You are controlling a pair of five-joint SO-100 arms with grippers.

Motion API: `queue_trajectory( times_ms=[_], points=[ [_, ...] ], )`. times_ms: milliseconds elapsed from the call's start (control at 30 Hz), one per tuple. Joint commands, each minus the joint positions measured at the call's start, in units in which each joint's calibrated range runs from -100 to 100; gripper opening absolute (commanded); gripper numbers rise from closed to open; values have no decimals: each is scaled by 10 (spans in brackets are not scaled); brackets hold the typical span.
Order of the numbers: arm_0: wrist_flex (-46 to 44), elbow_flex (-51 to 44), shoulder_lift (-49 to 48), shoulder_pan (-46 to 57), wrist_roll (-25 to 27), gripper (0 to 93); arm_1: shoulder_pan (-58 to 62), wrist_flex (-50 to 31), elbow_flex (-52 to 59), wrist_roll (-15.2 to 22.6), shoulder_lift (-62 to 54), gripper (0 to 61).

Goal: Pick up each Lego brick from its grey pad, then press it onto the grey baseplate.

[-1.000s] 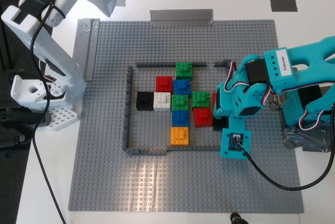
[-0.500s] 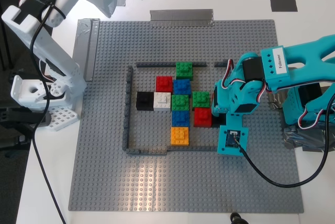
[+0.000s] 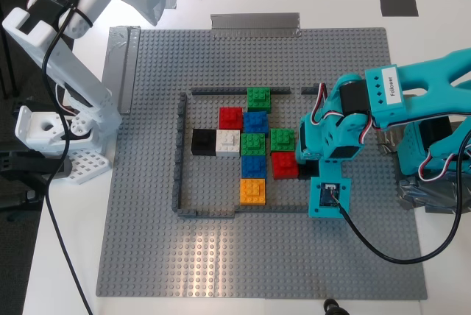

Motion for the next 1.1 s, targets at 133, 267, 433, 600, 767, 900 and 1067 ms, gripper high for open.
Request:
queue_trajectory(
  times_ms=[133, 267, 433, 600, 767, 900, 1067],
  points=[
    [1, -10, 2, 4, 1, 207, 4, 3, -31, 7, -25, 2],
    [3, -11, 2, 4, 2, 207, 3, 4, -31, 10, -26, 2],
    [17, -31, 1, 5, 2, 207, 8, 7, -20, 15, -39, 2],
    [54, -90, 1, 5, 2, 205, 12, -2, 6, 16, -62, 2],
    [83, -119, 1, 5, 2, 202, 13, -15, 34, 17, -85, 2],
    [93, -123, 1, 5, 2, 201, 15, -13, 36, 20, -88, 2],
    [125, -161, 1, 14, 2, 201, 20, -18, 35, 26, -86, 2]
  ],
)
